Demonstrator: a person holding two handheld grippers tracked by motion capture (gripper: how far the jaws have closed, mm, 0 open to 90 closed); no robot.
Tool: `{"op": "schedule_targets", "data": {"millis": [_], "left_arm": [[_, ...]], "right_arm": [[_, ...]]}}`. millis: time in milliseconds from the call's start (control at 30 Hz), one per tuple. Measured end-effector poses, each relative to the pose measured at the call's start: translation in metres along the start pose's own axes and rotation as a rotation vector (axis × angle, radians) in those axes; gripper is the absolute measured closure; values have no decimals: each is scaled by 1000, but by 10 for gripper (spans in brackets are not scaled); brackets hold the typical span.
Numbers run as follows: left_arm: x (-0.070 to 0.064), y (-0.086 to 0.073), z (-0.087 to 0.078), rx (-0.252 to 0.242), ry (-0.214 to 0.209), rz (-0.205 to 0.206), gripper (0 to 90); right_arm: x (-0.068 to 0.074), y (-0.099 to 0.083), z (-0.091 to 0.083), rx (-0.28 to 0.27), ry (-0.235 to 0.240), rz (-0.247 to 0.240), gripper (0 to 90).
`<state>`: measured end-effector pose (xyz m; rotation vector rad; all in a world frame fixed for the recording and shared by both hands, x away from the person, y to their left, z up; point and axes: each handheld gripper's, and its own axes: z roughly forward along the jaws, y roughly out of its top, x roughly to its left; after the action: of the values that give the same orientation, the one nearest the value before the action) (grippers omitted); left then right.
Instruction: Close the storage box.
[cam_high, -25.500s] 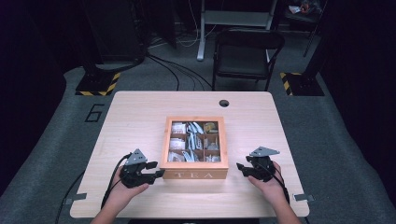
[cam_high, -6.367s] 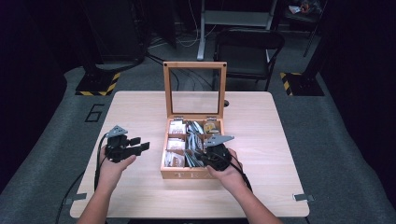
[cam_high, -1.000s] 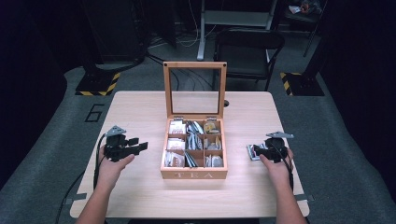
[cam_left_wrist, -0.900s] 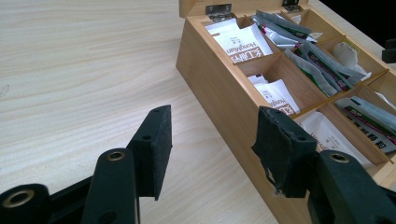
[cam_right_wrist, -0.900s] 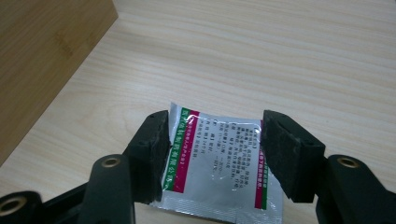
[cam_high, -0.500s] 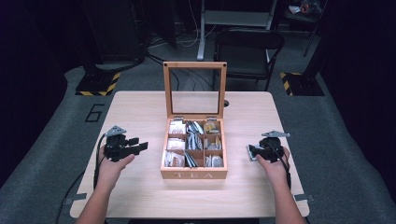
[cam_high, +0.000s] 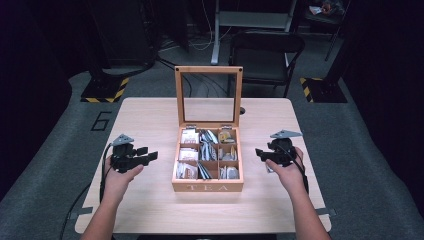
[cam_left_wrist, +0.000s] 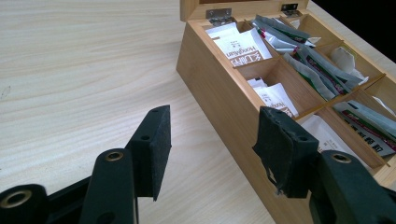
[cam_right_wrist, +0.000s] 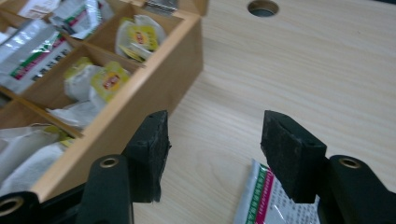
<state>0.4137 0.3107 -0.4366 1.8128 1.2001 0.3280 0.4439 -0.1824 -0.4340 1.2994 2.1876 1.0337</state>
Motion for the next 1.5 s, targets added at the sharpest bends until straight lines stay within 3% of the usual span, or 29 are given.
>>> {"op": "schedule_targets", "data": {"millis": [67,233,500,800,900,1500], "left_arm": [[0,0,0,0,0,-7,452],[0,0,0,1,-2,2,451],[0,0,0,6,-7,-1,451],[0,0,1,6,-10,5,451],[0,0,1,8,-11,4,452],[-1,-1,4,20,-11,6,452]], "right_arm": [[4,8,-1,3,11,-35,424],[13,27,-1,-16,125,-39,440],[28,51,7,-29,172,-17,358],[39,79,13,-40,130,-56,364],[39,85,17,-33,138,-53,454],[19,105,40,-58,87,-44,456]]}}
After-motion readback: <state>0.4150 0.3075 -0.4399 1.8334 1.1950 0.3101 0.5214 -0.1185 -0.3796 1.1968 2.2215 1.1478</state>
